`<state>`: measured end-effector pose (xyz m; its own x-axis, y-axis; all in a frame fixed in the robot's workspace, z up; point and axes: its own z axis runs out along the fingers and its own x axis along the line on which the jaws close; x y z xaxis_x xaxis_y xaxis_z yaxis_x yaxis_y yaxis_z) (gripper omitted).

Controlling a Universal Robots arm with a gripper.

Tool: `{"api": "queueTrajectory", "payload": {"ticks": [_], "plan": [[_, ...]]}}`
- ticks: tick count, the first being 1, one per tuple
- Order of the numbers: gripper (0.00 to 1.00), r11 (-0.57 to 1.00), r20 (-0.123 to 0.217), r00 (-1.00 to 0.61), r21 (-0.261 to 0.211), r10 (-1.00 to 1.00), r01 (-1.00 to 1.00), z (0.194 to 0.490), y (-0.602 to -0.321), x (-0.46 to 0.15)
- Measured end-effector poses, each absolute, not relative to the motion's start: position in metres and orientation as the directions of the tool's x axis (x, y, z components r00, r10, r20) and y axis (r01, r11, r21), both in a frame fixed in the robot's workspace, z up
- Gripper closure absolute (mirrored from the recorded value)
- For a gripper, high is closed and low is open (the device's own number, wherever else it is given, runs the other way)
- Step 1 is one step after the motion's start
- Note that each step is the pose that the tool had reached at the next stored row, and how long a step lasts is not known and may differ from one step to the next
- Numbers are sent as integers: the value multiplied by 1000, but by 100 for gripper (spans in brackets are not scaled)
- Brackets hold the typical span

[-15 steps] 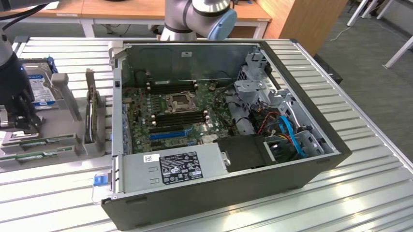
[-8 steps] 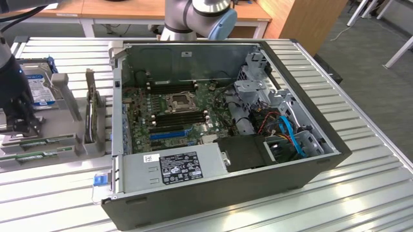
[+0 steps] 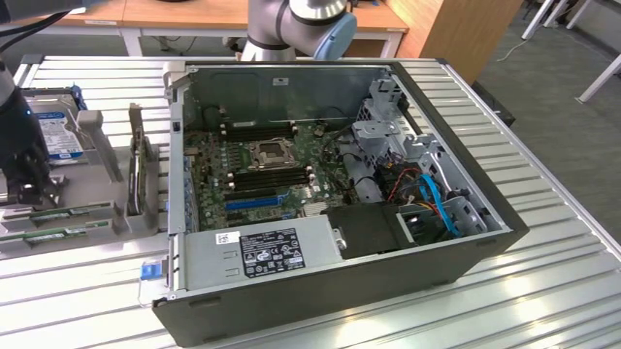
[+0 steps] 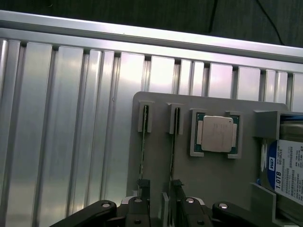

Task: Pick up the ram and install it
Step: 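Pick up the ram and move it above insertion slot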

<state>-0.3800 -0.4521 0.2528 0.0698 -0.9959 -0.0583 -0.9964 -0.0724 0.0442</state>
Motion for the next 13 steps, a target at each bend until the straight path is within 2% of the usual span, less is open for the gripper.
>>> {"api": "queueTrajectory", "payload": {"ticks": [13], "plan": [[69,-72,-58,70,44,-996,-996,253,-460,-380]]}}
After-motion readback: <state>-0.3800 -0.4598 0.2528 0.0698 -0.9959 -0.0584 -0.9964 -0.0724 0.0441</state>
